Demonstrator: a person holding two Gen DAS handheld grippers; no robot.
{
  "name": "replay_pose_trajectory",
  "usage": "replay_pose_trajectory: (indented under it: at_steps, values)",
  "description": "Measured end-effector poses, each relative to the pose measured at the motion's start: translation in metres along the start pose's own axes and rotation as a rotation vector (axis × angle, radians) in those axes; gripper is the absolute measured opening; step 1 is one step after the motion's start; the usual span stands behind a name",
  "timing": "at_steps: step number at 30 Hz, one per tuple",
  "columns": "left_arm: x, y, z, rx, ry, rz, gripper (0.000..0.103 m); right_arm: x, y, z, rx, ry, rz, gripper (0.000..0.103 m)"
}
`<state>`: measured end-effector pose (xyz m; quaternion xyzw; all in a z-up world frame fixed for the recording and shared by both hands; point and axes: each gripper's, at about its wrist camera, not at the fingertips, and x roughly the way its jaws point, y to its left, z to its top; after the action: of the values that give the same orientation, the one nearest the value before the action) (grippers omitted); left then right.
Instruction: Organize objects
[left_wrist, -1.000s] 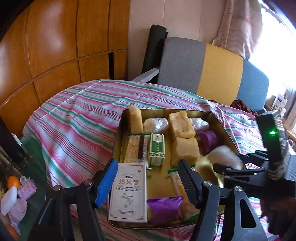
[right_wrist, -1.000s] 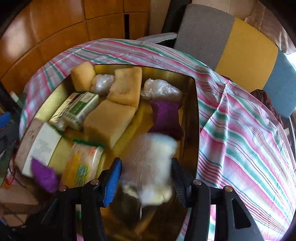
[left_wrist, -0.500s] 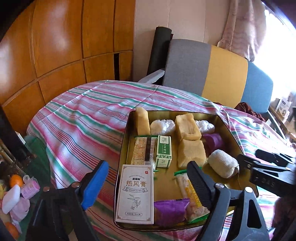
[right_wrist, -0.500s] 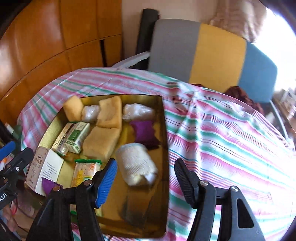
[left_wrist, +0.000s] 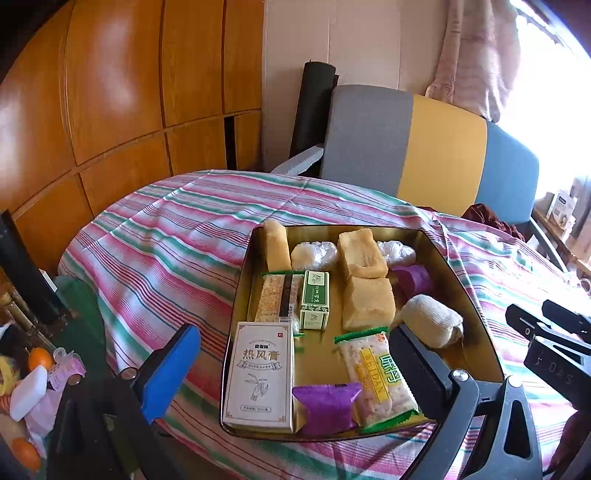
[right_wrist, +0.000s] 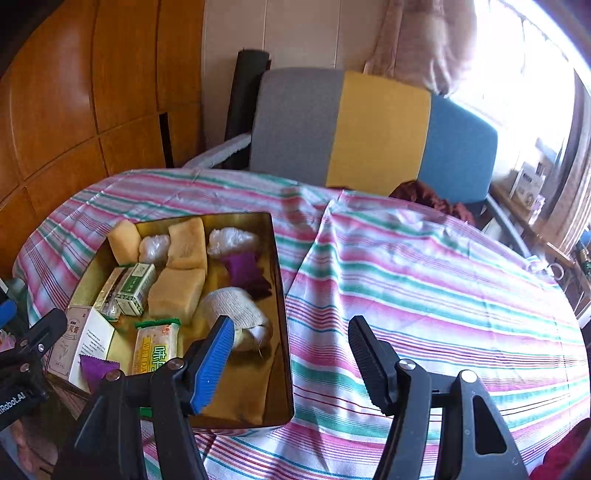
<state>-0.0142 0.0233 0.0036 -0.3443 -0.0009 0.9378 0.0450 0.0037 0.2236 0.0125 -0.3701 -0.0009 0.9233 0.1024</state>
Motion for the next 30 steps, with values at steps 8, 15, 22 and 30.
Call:
replay_pose_trajectory:
  at_steps: [8,15,22,30]
  values:
    - [-0.019,-0.002,-0.002,-0.023,-0.053,0.021,0.103,-0.02,0.009,-0.016,-0.018,-0.064,0.028,0.065]
    - [-0.027,-0.001,-0.007,-0.029,-0.067,0.03,0.103,-0.019,0.011,-0.022,-0.001,-0.043,0.032,0.065]
    - [-0.023,0.002,-0.009,-0.053,-0.047,0.035,0.103,-0.016,0.017,-0.024,-0.012,-0.03,0.034,0.065]
    - [-0.017,0.005,-0.01,-0.067,-0.023,0.032,0.103,-0.011,0.023,-0.023,-0.023,-0.021,0.039,0.065]
